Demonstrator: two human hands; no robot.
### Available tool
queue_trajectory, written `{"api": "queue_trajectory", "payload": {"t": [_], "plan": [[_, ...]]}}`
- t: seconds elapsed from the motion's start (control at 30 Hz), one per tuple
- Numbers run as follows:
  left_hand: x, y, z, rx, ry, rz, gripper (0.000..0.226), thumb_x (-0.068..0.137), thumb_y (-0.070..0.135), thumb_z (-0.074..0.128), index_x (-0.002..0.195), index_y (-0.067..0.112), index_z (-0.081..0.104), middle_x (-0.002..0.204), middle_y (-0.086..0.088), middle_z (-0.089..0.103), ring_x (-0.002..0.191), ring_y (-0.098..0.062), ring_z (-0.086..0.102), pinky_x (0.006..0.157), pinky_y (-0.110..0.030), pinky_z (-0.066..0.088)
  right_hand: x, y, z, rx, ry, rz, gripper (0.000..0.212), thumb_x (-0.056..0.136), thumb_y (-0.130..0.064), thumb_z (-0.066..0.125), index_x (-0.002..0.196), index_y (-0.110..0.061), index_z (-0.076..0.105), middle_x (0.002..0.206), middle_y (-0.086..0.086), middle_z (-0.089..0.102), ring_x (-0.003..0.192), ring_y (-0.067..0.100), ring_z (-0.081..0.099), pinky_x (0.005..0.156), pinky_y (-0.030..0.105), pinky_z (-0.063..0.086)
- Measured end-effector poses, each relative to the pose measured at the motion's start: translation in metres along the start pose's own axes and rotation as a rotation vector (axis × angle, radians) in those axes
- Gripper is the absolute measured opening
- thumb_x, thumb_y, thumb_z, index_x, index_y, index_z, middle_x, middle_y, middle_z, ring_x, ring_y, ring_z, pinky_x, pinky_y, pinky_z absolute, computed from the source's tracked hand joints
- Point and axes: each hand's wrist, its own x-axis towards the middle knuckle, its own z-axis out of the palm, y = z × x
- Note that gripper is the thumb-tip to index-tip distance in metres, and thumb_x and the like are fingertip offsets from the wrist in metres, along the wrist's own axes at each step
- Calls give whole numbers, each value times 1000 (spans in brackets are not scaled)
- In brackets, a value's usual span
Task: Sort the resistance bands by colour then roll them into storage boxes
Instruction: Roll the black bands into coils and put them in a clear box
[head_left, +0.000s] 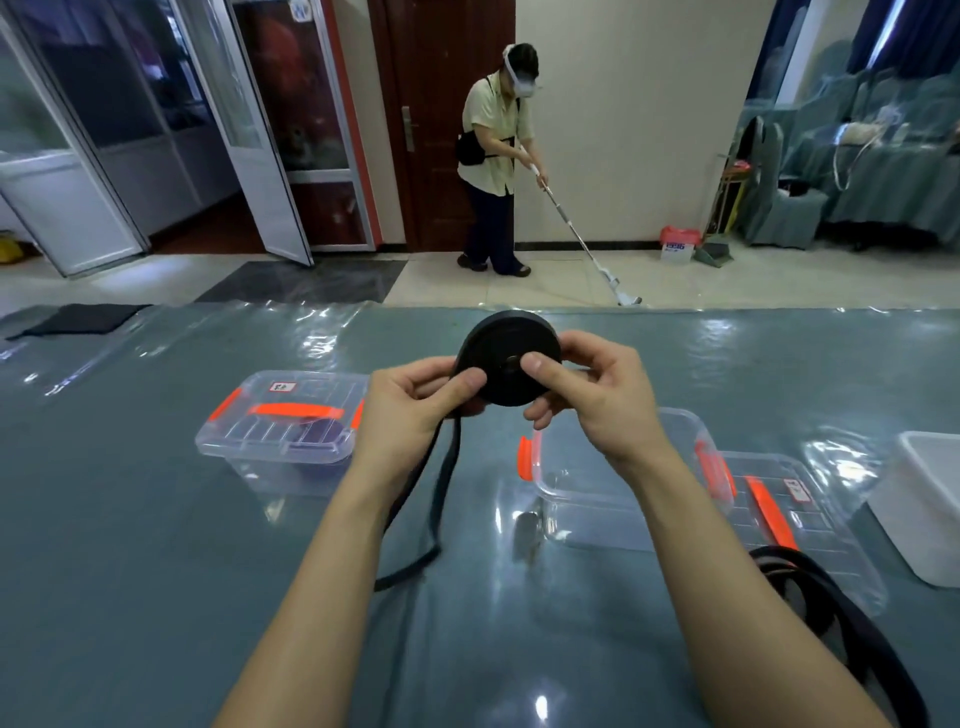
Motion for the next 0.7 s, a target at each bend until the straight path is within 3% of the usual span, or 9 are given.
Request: {"api": "queue_trajectory", "payload": {"t": [0.17, 0.3, 0.4, 0.5, 0.6, 0.63, 0.7], "plan": [[-5, -3, 13, -114, -31, -62, 41, 86, 28, 77, 118, 3, 79, 109, -17, 82, 102, -26, 79, 96, -34, 63, -12, 14, 7, 196, 82, 77, 13, 98, -6, 72, 105, 5, 70, 86, 15, 72, 53, 24, 69, 52, 33, 58], [-5, -2, 16, -85, -72, -113, 40, 84, 28, 79, 116, 4, 80, 107, -17, 82, 100, -29, 78, 92, -33, 64, -20, 21, 13, 298, 101, 116, 12, 100, -5, 68, 107, 4, 67, 81, 14, 72, 53, 21, 70, 52, 30, 59], [1, 4, 7, 18, -111, -100, 38, 80, 30, 83, 109, 6, 82, 101, -14, 83, 98, -28, 81, 91, -34, 62, -23, 25, 6, 263, -7, 184, 20, 100, -8, 71, 115, 4, 65, 98, 18, 76, 62, 32, 75, 56, 35, 61], [11, 13, -11, 316, -242, -43, 31, 79, 34, 91, 105, 17, 86, 95, -6, 84, 96, -24, 82, 96, -43, 62, -22, 21, -13, -152, -133, 215, 45, 89, -22, 88, 127, -16, 65, 123, 3, 73, 67, 36, 77, 55, 39, 59], [24, 24, -15, 833, -417, 120, 20, 83, 43, 92, 93, 26, 86, 70, 0, 76, 71, -21, 72, 74, -45, 58, -14, 11, -17, -674, -207, 145, 72, 76, -46, 95, 138, -41, 59, 126, -19, 67, 60, 16, 75, 62, 32, 55], [28, 29, -11, 1036, -469, 195, 24, 82, 49, 90, 88, 26, 85, 63, -1, 68, 65, -22, 62, 67, -46, 52, -10, 10, -13, -767, -263, 123, 67, 76, -48, 93, 135, -42, 62, 123, -20, 68, 58, 13, 74, 64, 30, 54], [32, 41, -2, 1352, -548, 295, 32, 81, 59, 85, 84, 27, 81, 59, 0, 60, 61, -20, 54, 58, -40, 44, -3, 8, -5, -839, -376, 117, 38, 83, -41, 90, 116, -35, 72, 106, -16, 74, 56, 13, 74, 60, 29, 53]]}}
